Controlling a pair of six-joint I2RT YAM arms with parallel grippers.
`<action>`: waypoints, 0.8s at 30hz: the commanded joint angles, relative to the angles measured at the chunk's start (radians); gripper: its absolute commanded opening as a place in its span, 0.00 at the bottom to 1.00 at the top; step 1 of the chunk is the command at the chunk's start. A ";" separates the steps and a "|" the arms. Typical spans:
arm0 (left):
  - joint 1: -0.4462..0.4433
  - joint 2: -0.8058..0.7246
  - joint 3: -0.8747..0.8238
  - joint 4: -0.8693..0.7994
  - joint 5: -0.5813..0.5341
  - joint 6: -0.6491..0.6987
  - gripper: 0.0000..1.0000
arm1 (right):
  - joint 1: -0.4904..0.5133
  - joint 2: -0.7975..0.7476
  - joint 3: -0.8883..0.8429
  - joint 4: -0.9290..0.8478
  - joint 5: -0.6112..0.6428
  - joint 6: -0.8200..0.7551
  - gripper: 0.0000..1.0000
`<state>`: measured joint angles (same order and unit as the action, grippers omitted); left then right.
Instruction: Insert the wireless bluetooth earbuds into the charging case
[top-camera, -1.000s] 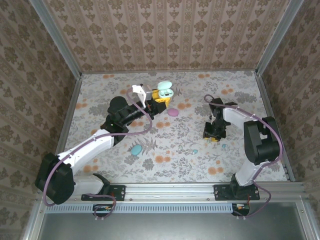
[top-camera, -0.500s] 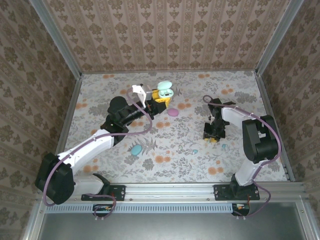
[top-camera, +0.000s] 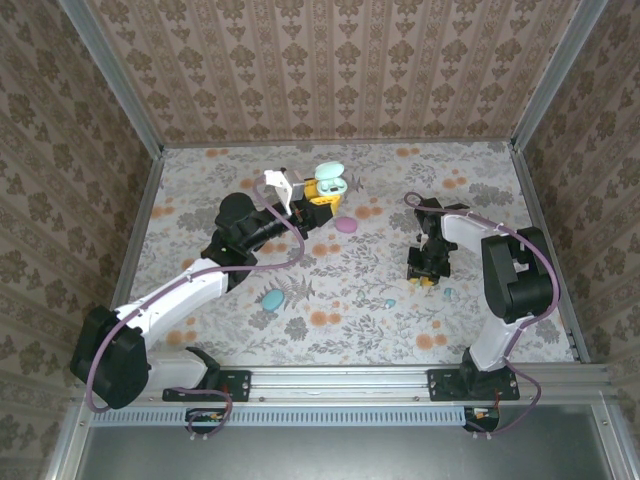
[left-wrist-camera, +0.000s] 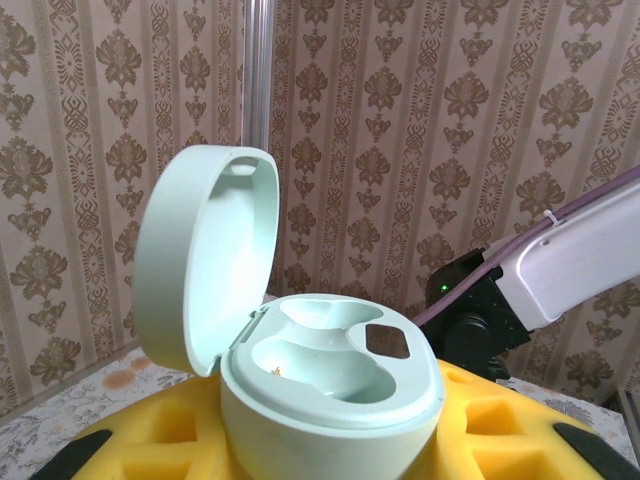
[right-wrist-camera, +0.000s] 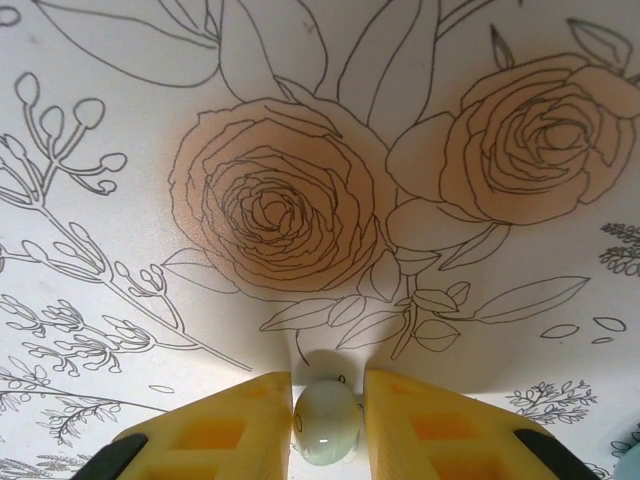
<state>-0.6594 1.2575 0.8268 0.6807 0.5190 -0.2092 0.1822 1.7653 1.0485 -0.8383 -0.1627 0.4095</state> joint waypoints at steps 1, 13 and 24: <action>0.007 -0.008 0.024 0.012 0.006 0.004 0.34 | 0.009 0.014 0.016 -0.019 0.023 -0.018 0.27; 0.006 -0.009 0.026 0.008 0.006 0.002 0.34 | 0.009 0.025 0.024 -0.013 0.031 -0.019 0.28; 0.006 -0.003 0.032 0.009 0.013 -0.002 0.34 | 0.010 0.021 0.023 -0.008 0.021 -0.022 0.20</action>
<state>-0.6594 1.2575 0.8268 0.6804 0.5190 -0.2092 0.1852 1.7748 1.0584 -0.8494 -0.1471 0.3946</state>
